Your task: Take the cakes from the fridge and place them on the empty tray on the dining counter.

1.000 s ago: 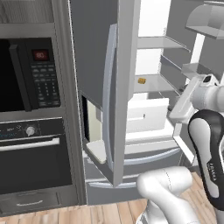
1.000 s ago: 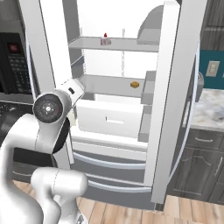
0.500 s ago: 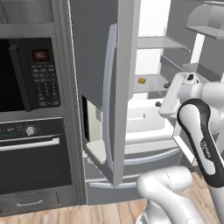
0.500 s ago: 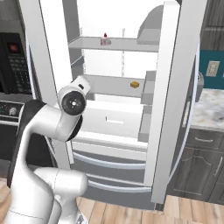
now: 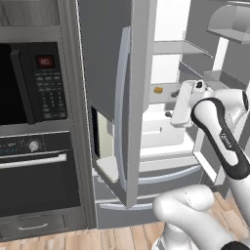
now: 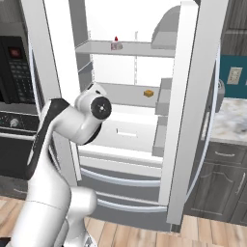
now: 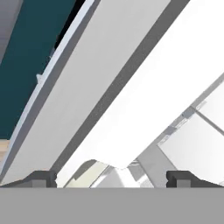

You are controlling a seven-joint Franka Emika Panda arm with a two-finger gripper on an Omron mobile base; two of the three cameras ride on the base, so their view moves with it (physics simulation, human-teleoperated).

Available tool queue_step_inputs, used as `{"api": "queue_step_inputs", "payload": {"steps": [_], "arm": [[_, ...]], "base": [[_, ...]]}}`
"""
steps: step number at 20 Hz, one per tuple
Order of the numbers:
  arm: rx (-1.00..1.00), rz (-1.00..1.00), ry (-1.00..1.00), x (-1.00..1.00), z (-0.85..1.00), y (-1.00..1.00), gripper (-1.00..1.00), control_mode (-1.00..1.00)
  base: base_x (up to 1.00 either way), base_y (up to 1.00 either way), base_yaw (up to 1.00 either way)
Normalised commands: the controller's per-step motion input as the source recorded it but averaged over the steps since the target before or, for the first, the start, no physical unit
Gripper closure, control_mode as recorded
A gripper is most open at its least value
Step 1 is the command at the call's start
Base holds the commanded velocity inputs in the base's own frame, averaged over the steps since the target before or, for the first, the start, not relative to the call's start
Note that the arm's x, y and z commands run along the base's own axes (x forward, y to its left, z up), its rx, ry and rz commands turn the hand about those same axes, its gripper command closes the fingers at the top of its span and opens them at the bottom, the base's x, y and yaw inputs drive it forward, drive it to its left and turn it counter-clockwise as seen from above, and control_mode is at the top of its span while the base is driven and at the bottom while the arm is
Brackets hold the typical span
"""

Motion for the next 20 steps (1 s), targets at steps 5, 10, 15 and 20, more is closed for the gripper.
{"api": "queue_step_inputs", "payload": {"steps": [5,10,15,20], "arm": [[0.00,0.12,-0.04,0.57,-0.26,0.16,-1.00,-1.00],[0.00,0.11,-0.01,0.53,-0.20,0.32,-1.00,-1.00],[0.00,0.12,0.00,0.46,-0.10,0.36,-1.00,-1.00],[0.00,0.17,0.00,0.31,-0.04,0.38,-1.00,-1.00]], "base": [[0.00,0.00,0.00],[0.00,0.00,0.00],[0.00,0.00,0.00],[0.00,0.00,0.00]]}}
